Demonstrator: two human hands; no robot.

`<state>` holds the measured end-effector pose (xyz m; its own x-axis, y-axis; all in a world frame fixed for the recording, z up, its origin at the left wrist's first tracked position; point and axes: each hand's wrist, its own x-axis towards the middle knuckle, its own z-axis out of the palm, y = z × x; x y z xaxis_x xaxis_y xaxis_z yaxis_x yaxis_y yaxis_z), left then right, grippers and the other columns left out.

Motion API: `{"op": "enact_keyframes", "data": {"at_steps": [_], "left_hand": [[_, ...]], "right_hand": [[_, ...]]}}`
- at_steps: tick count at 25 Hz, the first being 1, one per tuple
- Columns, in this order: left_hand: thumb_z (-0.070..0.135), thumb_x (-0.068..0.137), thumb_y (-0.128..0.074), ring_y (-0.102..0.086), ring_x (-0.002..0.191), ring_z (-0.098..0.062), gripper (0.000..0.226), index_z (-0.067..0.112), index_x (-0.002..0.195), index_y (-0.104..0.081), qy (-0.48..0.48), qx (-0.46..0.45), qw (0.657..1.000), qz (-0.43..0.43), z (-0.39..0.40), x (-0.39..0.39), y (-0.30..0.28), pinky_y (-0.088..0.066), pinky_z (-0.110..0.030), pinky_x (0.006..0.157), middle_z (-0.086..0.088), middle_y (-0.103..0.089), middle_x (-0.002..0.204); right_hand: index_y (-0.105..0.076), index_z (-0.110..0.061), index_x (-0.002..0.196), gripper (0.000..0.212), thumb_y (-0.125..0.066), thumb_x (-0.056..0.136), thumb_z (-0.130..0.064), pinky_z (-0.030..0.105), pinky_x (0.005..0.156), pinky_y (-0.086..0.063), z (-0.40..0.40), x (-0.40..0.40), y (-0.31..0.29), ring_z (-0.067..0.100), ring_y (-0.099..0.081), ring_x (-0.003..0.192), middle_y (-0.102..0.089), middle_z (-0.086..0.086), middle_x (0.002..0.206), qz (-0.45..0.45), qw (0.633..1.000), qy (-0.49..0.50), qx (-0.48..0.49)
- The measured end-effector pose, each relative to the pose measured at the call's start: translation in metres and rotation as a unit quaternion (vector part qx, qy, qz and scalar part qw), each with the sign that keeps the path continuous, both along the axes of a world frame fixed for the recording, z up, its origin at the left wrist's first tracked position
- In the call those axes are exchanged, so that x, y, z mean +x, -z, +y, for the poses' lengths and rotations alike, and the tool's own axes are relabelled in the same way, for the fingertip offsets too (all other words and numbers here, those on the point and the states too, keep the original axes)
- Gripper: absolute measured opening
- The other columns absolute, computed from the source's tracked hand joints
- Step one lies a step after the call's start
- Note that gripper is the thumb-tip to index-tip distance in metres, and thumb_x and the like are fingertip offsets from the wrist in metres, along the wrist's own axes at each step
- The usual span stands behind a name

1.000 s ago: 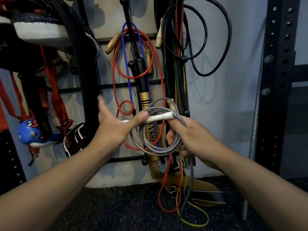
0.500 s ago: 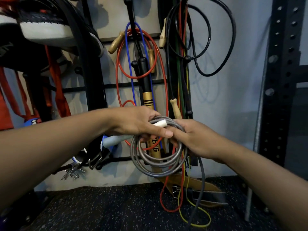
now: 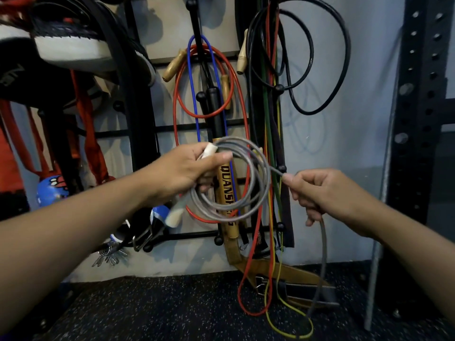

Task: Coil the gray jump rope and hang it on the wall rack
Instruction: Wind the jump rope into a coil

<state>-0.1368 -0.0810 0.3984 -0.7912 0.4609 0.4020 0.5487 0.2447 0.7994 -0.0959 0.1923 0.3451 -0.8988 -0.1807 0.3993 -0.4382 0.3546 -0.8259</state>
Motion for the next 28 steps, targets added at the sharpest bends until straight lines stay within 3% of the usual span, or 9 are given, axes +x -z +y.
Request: {"op": "enact_keyframes", "data": {"at_steps": [2, 6, 11, 14, 17, 19, 22, 25, 28], "left_hand": [[0.031, 0.101, -0.06, -0.037, 0.054, -0.009, 0.025, 0.019, 0.08, -0.06, 0.019, 0.188, 0.981, -0.052, 0.012, -0.004, 0.014, -0.043, -0.023, 0.053, 0.006, -0.037, 0.062], [0.03, 0.104, -0.055, -0.04, 0.048, -0.008, 0.023, 0.017, 0.086, -0.051, -0.027, 0.445, 0.888, -0.116, 0.038, -0.002, 0.028, -0.046, -0.023, 0.05, 0.006, -0.037, 0.06], [0.032, 0.106, -0.05, -0.05, 0.04, -0.008, 0.027, 0.014, 0.087, -0.05, -0.102, 0.604, 0.773, -0.165, 0.069, 0.014, 0.02, -0.055, -0.023, 0.051, 0.004, -0.046, 0.056], [0.047, 0.104, -0.046, -0.068, 0.06, -0.012, 0.045, 0.015, 0.079, -0.064, -0.151, 0.52, 0.821, -0.181, 0.081, 0.026, 0.032, -0.059, -0.037, 0.076, 0.008, -0.069, 0.058], [0.054, 0.102, -0.046, -0.075, 0.095, -0.022, 0.052, 0.021, 0.084, -0.082, -0.14, 0.445, 0.865, -0.187, 0.085, 0.034, 0.051, -0.058, -0.044, 0.088, 0.003, -0.083, 0.087], [0.056, 0.099, -0.05, -0.076, 0.1, -0.026, 0.047, 0.018, 0.103, -0.078, -0.136, 0.412, 0.88, -0.192, 0.083, 0.033, 0.058, -0.059, -0.048, 0.088, -0.006, -0.082, 0.102], [0.047, 0.099, -0.057, -0.076, 0.094, -0.028, 0.037, 0.014, 0.097, -0.074, -0.135, 0.382, 0.895, -0.187, 0.076, 0.032, 0.064, -0.059, -0.046, 0.082, -0.014, -0.08, 0.096], [0.038, 0.093, -0.068, -0.075, 0.105, -0.03, 0.031, 0.01, 0.096, -0.08, -0.111, 0.364, 0.905, -0.19, 0.062, 0.036, 0.069, -0.057, -0.047, 0.098, -0.017, -0.08, 0.105], [0.043, 0.069, -0.081, -0.069, 0.112, -0.024, 0.066, 0.014, 0.125, -0.065, -0.135, 0.322, 0.923, -0.165, 0.036, 0.032, 0.064, -0.051, -0.046, 0.104, -0.012, -0.073, 0.123]], "right_hand": [[-0.063, -0.008, 0.088, 0.053, -0.053, 0.092, -0.06, 0.051, 0.061, -0.063, -0.012, -0.002, 0.004, 0.013, -0.039, 0.046, -0.041, -0.004, 0.058, -0.034, 0.996, -0.039, -0.066], [-0.066, -0.028, 0.113, 0.064, -0.06, 0.075, -0.079, 0.038, 0.056, -0.058, -0.038, -0.006, 0.015, 0.01, -0.038, 0.052, -0.044, -0.005, 0.071, -0.079, 0.977, -0.151, -0.129], [-0.052, -0.042, 0.133, 0.06, -0.079, 0.081, -0.048, 0.03, 0.048, -0.033, -0.071, -0.011, 0.033, 0.01, -0.038, 0.051, -0.049, 0.001, 0.079, -0.037, 0.964, -0.186, -0.184], [-0.061, -0.027, 0.127, 0.05, -0.08, 0.082, -0.033, 0.023, 0.042, -0.026, -0.091, -0.012, 0.03, 0.008, -0.032, 0.046, -0.04, 0.002, 0.065, 0.004, 0.934, -0.184, -0.307], [-0.064, -0.007, 0.121, 0.044, -0.077, 0.086, -0.029, 0.018, 0.036, -0.027, -0.102, -0.01, 0.025, 0.007, -0.026, 0.039, -0.034, 0.0, 0.055, -0.02, 0.903, -0.148, -0.403], [-0.065, -0.001, 0.118, 0.039, -0.074, 0.091, -0.028, 0.021, 0.037, -0.021, -0.102, -0.011, 0.026, 0.007, -0.024, 0.039, -0.033, -0.003, 0.05, -0.029, 0.907, -0.122, -0.401], [-0.064, 0.004, 0.114, 0.033, -0.069, 0.095, -0.023, 0.022, 0.037, -0.02, -0.098, -0.012, 0.026, 0.006, -0.025, 0.037, -0.036, -0.006, 0.046, -0.033, 0.912, -0.095, -0.397], [-0.063, -0.008, 0.098, 0.013, -0.066, 0.097, -0.021, 0.022, 0.037, -0.022, -0.093, -0.012, 0.022, 0.006, -0.028, 0.036, -0.038, -0.007, 0.045, -0.028, 0.923, -0.103, -0.37], [-0.057, -0.014, 0.088, 0.014, -0.065, 0.096, -0.021, 0.022, 0.037, -0.023, -0.08, -0.013, 0.008, 0.009, -0.027, 0.038, -0.037, -0.002, 0.05, -0.046, 0.951, -0.091, -0.291]]}}
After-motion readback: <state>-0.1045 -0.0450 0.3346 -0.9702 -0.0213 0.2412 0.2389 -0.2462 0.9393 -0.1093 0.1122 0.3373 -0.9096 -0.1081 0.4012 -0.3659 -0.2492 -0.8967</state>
